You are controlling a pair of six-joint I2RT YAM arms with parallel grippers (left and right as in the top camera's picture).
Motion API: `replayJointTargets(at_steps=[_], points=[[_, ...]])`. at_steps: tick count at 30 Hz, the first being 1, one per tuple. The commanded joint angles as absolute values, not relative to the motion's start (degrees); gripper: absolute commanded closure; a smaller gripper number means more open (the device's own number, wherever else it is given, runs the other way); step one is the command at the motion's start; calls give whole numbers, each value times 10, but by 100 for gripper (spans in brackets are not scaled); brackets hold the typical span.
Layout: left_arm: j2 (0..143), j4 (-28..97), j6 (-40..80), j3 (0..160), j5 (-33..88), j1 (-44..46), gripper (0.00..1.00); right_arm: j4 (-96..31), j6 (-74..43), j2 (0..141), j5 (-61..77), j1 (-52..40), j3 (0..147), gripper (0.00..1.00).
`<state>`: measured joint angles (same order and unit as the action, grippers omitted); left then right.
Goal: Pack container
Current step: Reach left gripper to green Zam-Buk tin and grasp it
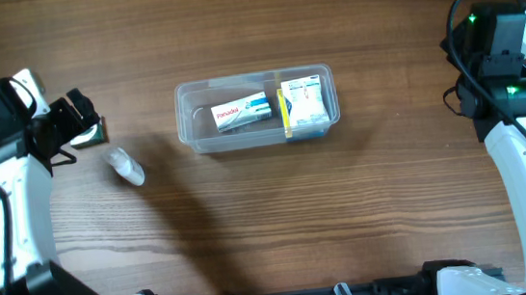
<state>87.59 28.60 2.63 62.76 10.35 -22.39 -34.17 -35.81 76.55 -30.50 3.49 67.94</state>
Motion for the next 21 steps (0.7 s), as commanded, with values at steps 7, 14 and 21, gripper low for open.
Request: replayJointTargets(at_steps=[7,14,21], points=[[934,235,3,640,130,-220,0,-341,-365,771,-310,34,677,0],[961,211,-37,640,128,-219,0,-341,-365,771,-310,34,677,0],[1005,183,-73,640,128,-219,0,-341,-365,771,-310,34,677,0]])
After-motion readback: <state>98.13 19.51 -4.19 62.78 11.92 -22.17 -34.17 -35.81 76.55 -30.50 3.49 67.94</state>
